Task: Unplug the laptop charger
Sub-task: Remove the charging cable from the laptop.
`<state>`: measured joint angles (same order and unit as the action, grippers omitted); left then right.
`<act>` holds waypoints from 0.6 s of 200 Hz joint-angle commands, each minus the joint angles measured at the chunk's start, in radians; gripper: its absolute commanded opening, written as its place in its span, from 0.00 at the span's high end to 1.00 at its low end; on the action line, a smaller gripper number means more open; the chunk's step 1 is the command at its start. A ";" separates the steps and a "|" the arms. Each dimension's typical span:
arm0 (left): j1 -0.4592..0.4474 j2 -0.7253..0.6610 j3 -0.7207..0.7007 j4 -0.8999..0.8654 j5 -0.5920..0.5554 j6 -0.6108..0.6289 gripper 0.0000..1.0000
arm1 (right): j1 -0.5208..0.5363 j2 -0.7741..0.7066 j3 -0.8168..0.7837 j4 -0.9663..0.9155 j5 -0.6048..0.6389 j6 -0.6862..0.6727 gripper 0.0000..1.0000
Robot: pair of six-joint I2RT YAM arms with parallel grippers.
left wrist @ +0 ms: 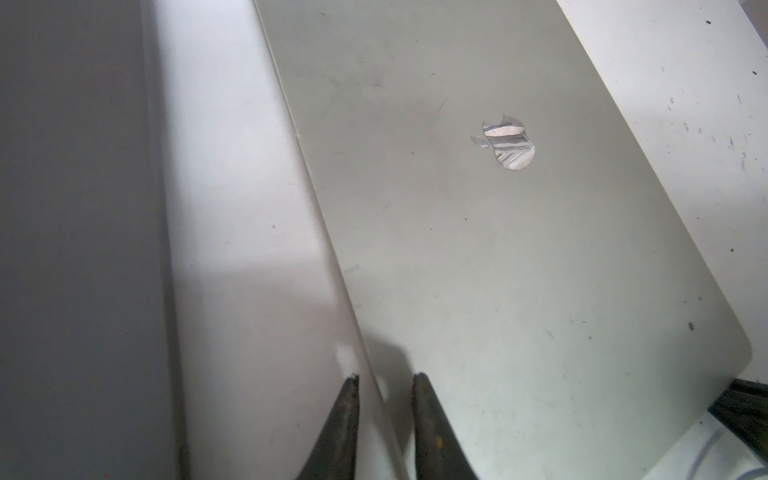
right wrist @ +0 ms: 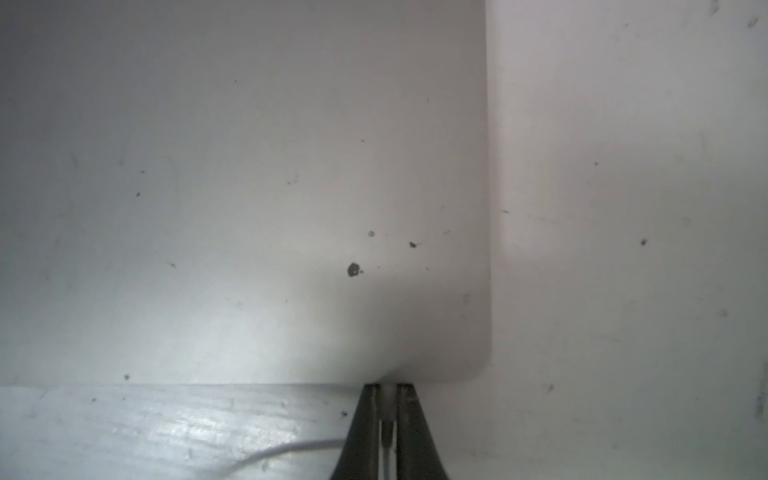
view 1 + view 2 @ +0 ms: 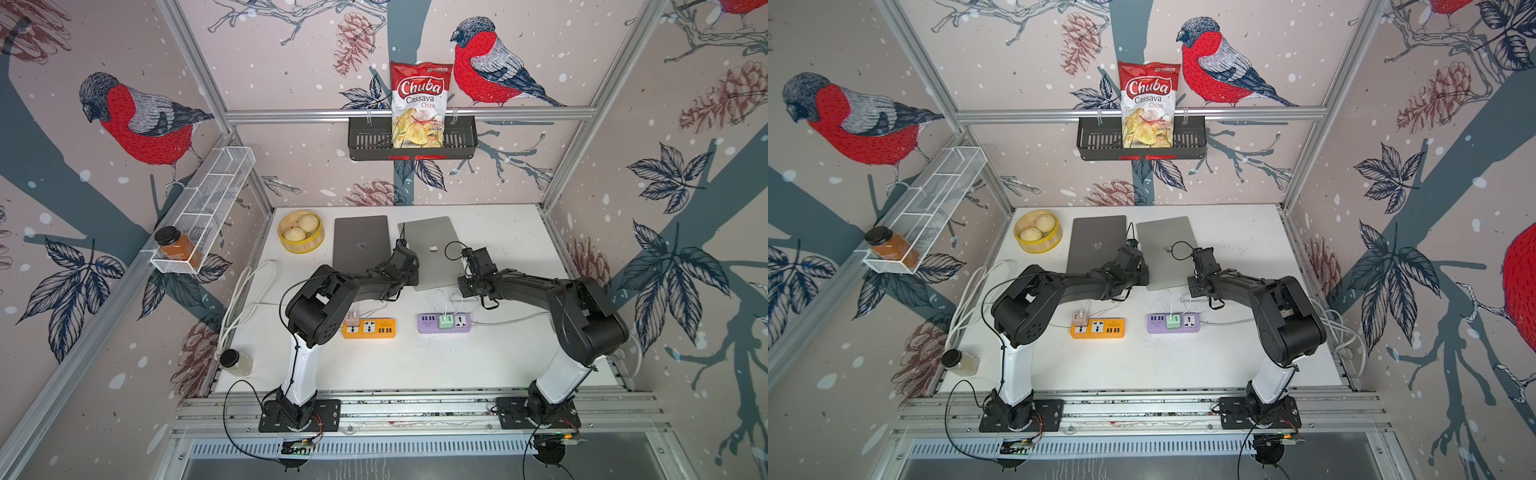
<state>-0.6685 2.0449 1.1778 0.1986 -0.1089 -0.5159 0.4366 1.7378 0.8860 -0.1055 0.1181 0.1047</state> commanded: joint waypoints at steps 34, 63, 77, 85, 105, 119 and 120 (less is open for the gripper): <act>-0.002 0.003 -0.010 -0.071 -0.006 -0.002 0.76 | 0.009 0.000 0.000 -0.003 -0.005 0.046 1.00; -0.001 0.001 -0.021 -0.063 -0.002 -0.009 0.76 | 0.018 -0.035 -0.025 -0.021 -0.008 0.062 1.00; -0.002 0.000 -0.026 -0.059 0.002 -0.013 0.76 | 0.022 -0.062 -0.041 -0.031 -0.003 0.072 1.00; -0.002 -0.002 -0.030 -0.056 0.005 -0.015 0.76 | 0.024 -0.081 -0.051 -0.038 0.001 0.078 1.00; -0.002 -0.006 -0.036 -0.050 0.005 -0.015 0.76 | 0.022 -0.134 -0.080 -0.059 0.019 0.104 1.00; -0.002 -0.010 -0.041 -0.045 0.005 -0.016 0.76 | 0.008 -0.160 -0.091 -0.089 0.054 0.139 1.00; -0.002 -0.011 -0.040 -0.044 0.006 -0.015 0.76 | 0.006 -0.161 -0.090 -0.092 0.056 0.142 1.00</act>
<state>-0.6685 2.0380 1.1484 0.2314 -0.1085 -0.5262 0.4568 1.6127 0.8112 -0.1402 0.1257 0.1860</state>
